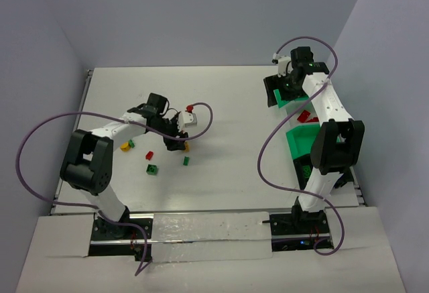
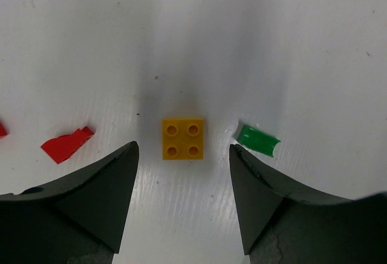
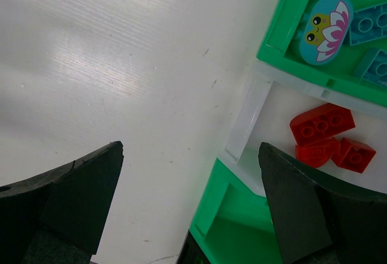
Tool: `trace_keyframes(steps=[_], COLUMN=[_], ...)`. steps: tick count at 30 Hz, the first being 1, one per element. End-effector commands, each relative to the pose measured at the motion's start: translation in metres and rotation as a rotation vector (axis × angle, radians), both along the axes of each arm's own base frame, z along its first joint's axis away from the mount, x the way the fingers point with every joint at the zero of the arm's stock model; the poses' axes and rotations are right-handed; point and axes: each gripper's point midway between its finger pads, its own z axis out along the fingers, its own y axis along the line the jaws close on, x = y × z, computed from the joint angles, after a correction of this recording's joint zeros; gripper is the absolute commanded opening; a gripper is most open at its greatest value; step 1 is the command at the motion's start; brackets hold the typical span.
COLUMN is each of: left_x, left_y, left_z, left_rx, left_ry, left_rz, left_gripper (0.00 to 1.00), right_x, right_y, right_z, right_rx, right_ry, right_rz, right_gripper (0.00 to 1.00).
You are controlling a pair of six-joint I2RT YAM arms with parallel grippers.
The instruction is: Sort the legos into containers by color
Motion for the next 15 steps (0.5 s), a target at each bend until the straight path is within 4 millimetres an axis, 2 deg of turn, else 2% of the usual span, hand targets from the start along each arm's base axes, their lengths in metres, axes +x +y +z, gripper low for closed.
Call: trace_keyframes(steps=[1,7,15], left_x=[0.009,0.011,0.013], left_y=[-0.010,-0.010,-0.006], left_z=[-0.010,-0.026,-0.039], left_rx=[-0.006,0.032,0.086], left_ry=[-0.043,-0.019,-0.011], left_rz=[-0.024,-0.029,-0.030], left_gripper=[0.71,0.70,0.62], right_x=[-0.002,-0.001,0.001], right_y=[0.004,0.005,0.007], right_z=[0.023,0.023,0.023], right_rx=[0.012,0.015,0.031], right_ry=[-0.060,-0.059,-0.054], right_rz=[0.003,0.005,0.006], right_gripper=[1.00,1.00,1.00])
